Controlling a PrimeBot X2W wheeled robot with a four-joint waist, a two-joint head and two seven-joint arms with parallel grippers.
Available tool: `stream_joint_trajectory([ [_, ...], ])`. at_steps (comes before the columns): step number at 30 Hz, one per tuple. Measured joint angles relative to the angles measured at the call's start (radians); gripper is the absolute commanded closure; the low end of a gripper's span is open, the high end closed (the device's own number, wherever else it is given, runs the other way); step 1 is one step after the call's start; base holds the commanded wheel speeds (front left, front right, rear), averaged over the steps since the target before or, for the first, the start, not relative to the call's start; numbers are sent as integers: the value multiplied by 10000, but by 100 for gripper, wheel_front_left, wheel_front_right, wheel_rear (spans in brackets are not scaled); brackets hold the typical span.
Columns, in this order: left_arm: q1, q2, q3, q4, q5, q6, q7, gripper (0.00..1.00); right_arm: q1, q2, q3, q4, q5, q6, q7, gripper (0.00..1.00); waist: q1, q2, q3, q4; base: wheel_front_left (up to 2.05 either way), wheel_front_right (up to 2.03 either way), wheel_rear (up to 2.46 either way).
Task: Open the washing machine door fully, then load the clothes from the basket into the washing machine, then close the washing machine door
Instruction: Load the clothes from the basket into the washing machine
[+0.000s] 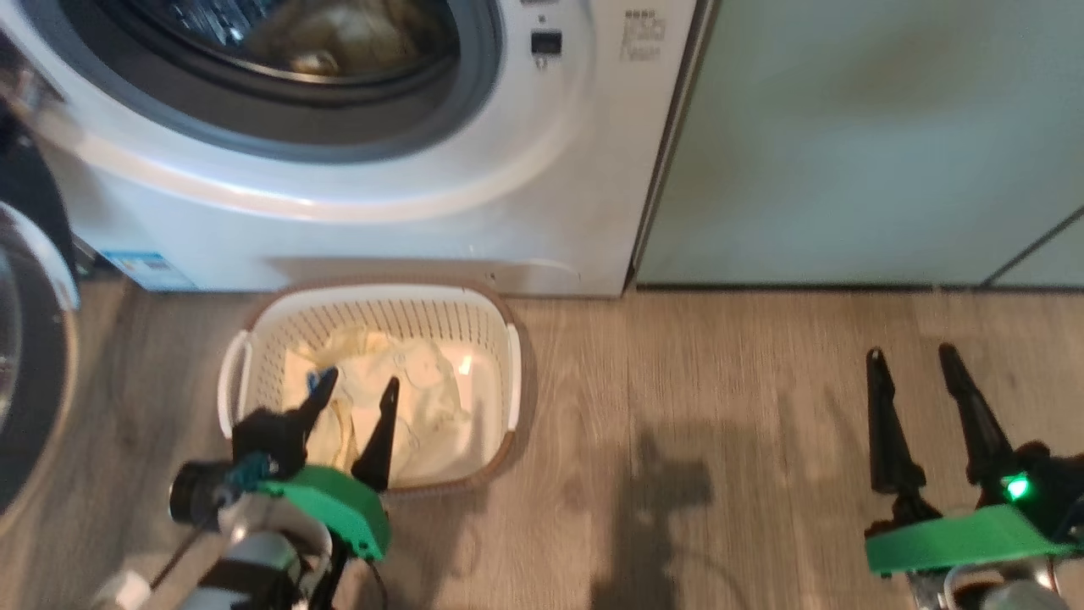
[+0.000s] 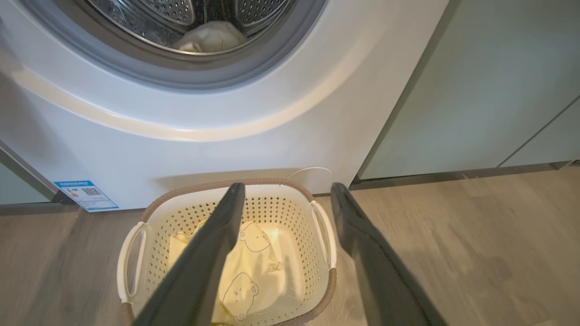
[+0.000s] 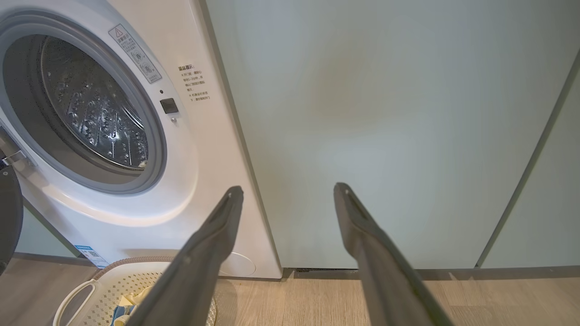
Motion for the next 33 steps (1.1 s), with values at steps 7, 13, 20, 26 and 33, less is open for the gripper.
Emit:
stream_joint_trajectory([
  [7,-1799,-286,-186,2259,-127,-746,-2,0,-711,-2,65,-144,234,0,0,0,1,0,1323,-252,0,0,0],
  [13,-3458,-303,-326,4232,82,-1133,2,0,-1619,-2,297,-397,405,0,-2,0,2,0,2567,-536,0,0,0],
  [20,-5239,-276,-671,6169,500,-1661,0,0,-2543,-6,650,-566,721,0,-2,0,2,-1,4053,-955,0,0,0],
  [26,-6384,-236,-591,7524,372,-2104,4,0,-3061,-10,725,-732,943,0,-2,0,0,-1,5205,-1343,0,0,0],
  [33,-7649,192,-307,8594,-88,-2451,313,0,-3606,-13,1045,-1039,1248,0,-2,0,0,-1,6514,-1761,0,0,0],
])
